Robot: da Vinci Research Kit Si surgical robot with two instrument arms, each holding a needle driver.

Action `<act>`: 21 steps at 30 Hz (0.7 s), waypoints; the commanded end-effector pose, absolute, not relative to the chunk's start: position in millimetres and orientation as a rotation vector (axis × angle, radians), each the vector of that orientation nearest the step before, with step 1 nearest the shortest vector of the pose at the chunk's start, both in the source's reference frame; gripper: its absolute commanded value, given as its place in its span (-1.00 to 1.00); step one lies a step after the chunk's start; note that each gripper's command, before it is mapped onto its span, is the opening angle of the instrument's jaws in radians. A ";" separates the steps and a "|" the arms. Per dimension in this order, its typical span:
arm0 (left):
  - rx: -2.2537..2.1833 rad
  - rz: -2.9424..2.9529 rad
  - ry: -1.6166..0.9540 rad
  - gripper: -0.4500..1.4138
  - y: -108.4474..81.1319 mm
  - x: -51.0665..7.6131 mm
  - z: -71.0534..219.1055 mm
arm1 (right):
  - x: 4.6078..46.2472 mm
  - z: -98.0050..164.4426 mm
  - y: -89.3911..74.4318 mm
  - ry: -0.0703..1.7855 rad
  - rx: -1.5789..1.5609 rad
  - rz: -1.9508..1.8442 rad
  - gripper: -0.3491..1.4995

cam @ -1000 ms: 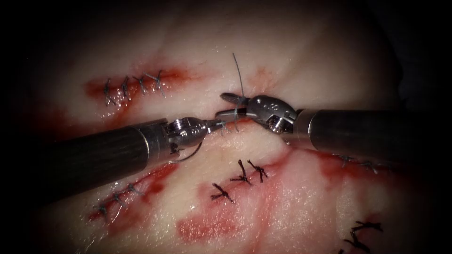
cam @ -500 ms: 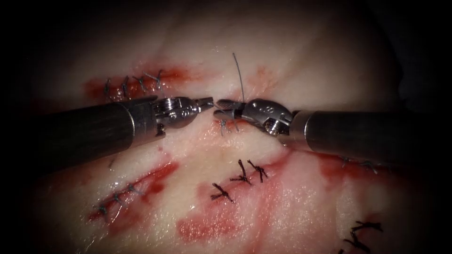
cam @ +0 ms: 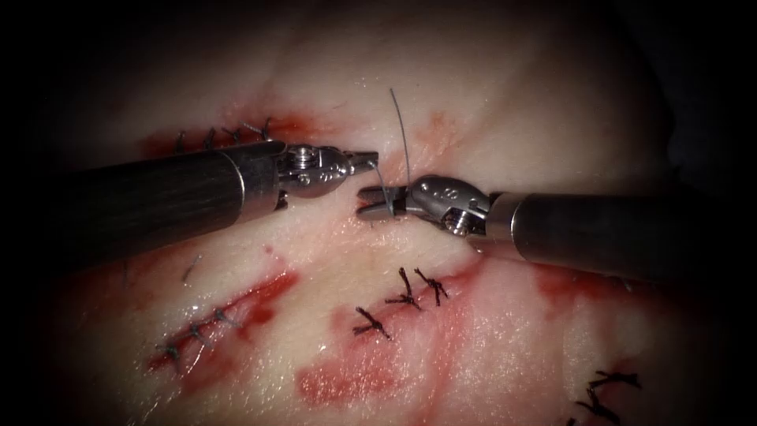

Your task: Wound Closure

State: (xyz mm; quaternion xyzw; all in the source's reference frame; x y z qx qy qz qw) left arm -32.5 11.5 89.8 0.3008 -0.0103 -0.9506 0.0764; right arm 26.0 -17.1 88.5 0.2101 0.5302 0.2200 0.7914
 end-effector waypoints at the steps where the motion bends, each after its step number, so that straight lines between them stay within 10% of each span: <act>1: 0.896 -2.849 -0.029 -1.00 12.3 -33.2 90.4 | 26.8 89.1 -17.1 1.156 0.468 0.463 -0.53; 21: 0.602 -3.027 -0.345 -1.00 10.3 -33.9 99.1 | 24.7 89.1 -16.9 1.512 0.593 0.646 -0.20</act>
